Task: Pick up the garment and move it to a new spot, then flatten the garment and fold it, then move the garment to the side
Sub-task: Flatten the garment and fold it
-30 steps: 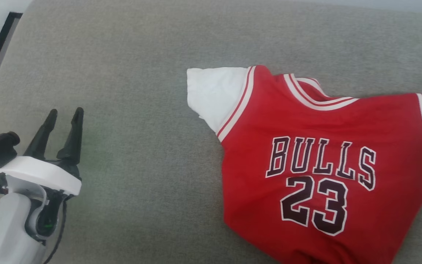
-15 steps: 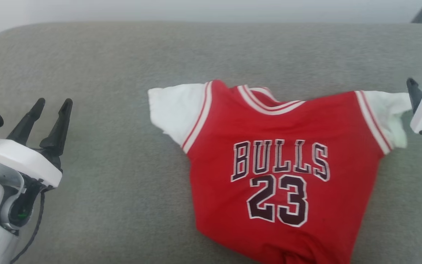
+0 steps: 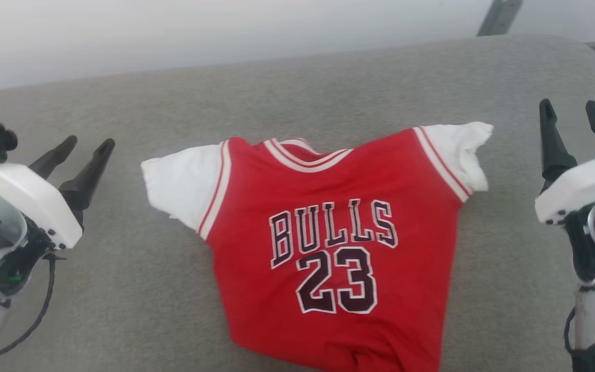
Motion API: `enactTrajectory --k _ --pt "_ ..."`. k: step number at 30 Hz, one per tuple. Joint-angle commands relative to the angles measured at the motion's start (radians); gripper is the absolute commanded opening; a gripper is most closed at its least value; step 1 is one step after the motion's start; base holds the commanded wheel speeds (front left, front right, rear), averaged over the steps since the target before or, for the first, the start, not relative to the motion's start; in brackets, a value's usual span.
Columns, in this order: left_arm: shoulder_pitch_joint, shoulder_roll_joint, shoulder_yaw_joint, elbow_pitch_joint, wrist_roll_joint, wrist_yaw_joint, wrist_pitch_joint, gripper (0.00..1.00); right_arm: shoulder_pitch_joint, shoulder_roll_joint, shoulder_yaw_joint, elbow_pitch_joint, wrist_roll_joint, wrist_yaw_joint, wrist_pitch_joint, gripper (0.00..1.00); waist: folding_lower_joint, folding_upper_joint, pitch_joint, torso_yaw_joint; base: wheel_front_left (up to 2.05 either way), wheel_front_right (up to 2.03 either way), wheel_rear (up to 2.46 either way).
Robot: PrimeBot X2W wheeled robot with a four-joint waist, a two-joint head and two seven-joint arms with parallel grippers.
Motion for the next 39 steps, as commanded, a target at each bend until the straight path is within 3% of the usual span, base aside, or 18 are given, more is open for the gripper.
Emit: enactTrajectory --k 1,12,18,29,34,39 --pt "-0.021 0.004 -0.005 0.009 -0.013 0.002 0.032 1.0 0.027 0.009 0.004 -0.023 -0.014 0.0 -0.02 1.0 0.0 0.0 -0.012 -0.03 0.0 0.0 0.0" --pt "-0.143 0.009 -0.109 0.118 -0.036 0.035 0.37 1.0 0.151 0.038 0.016 -0.165 0.034 0.0 -0.093 1.0 0.0 0.0 -0.007 -0.127 0.0 0.0 0.0" --pt "-0.176 -0.005 -0.146 0.206 -0.031 0.07 0.472 1.0 0.179 0.038 0.022 -0.195 0.072 -0.001 -0.102 1.0 0.0 0.0 0.014 -0.158 0.0 0.0 0.0" --pt "-0.251 -0.013 -0.178 0.459 -0.022 0.083 0.569 1.0 0.188 0.038 0.033 -0.244 0.103 -0.001 -0.088 1.0 0.0 0.0 0.094 -0.21 0.0 0.0 0.0" --pt "-0.264 -0.048 -0.192 0.554 -0.032 0.079 0.607 1.0 0.182 0.038 0.025 -0.259 0.108 -0.001 -0.088 1.0 0.0 0.0 0.123 -0.216 0.0 0.0 0.0" --pt "-0.254 -0.113 -0.192 0.627 -0.078 0.107 0.699 1.0 0.172 0.038 0.012 -0.268 0.112 -0.001 -0.082 1.0 0.0 0.0 0.136 -0.212 0.0 0.0 0.0"
